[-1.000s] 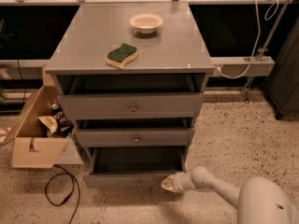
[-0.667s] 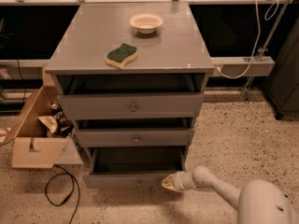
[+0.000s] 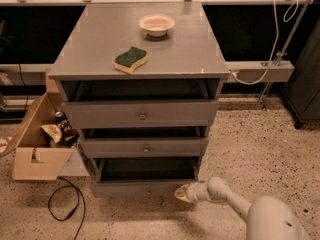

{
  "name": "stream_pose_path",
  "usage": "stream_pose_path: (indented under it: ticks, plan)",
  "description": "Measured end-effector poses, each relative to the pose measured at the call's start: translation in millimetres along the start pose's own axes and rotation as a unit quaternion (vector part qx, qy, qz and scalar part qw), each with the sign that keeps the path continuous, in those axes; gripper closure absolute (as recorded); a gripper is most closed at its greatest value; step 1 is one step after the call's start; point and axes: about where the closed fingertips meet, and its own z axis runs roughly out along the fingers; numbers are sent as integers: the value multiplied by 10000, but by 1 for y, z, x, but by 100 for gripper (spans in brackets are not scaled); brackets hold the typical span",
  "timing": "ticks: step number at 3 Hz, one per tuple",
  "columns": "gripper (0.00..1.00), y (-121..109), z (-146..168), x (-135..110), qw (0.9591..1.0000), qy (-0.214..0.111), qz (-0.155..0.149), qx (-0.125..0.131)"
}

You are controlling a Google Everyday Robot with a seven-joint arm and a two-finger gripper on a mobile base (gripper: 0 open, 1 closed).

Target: Close bottom drawer

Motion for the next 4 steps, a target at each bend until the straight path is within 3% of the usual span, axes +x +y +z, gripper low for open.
stream_pose_path:
  ticks: [1,4]
  plan:
    - [100,-1,0,0,10000,-3,0,14]
    - [100,-63,-17,0,9976,-156,-154,656]
